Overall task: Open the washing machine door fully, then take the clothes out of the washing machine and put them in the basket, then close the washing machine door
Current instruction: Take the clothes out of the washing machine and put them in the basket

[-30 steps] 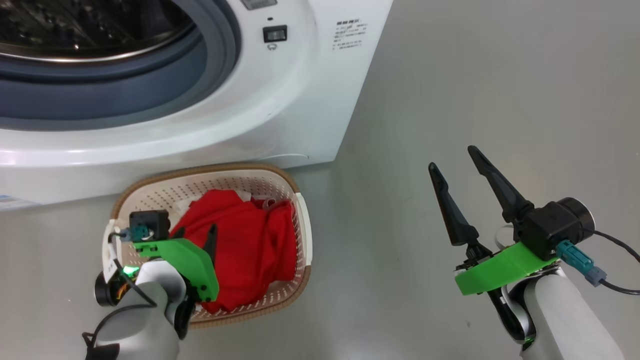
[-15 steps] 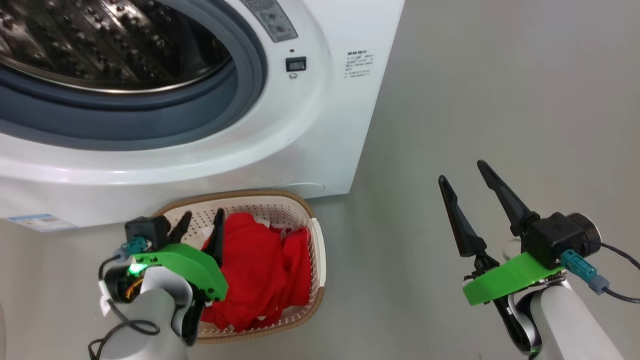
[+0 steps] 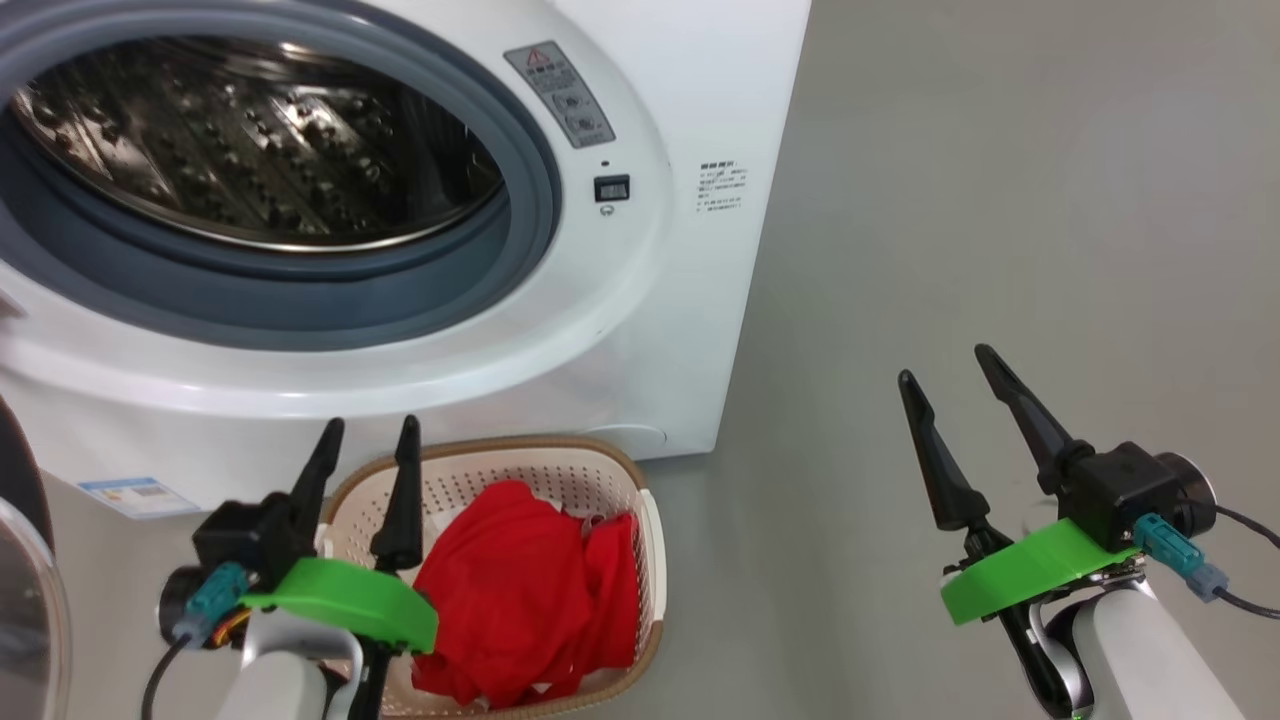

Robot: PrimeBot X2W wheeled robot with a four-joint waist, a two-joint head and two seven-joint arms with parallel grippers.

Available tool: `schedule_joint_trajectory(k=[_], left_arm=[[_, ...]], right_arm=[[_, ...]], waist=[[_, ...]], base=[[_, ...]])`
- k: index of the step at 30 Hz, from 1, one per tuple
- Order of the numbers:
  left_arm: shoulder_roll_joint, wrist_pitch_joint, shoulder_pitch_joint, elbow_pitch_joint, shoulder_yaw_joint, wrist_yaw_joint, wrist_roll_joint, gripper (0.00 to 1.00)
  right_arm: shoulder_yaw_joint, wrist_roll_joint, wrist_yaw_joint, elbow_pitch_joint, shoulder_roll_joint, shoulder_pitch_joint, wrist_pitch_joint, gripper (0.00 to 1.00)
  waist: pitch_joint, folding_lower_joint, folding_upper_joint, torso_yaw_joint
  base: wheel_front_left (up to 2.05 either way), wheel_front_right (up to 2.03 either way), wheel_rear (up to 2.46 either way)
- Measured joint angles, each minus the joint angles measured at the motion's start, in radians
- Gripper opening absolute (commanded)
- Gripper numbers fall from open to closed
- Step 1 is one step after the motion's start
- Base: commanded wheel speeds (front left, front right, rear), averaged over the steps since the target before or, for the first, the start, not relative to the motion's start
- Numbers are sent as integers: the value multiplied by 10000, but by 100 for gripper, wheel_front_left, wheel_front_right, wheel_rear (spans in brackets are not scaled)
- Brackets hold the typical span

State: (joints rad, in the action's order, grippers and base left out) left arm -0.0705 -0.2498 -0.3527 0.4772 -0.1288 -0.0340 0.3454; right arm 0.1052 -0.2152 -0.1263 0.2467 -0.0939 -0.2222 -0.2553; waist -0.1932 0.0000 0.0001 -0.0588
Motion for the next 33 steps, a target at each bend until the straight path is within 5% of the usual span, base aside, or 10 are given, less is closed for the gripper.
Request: schedule_joint_trajectory(k=[33], left_arm=[[-387, 322, 3355, -3605, 621, 700, -382, 100]], right_arm=[[-351, 499, 0, -184, 261, 1549, 0, 100]], waist=[[1983, 0, 0, -107]], base=[[0, 0, 0]])
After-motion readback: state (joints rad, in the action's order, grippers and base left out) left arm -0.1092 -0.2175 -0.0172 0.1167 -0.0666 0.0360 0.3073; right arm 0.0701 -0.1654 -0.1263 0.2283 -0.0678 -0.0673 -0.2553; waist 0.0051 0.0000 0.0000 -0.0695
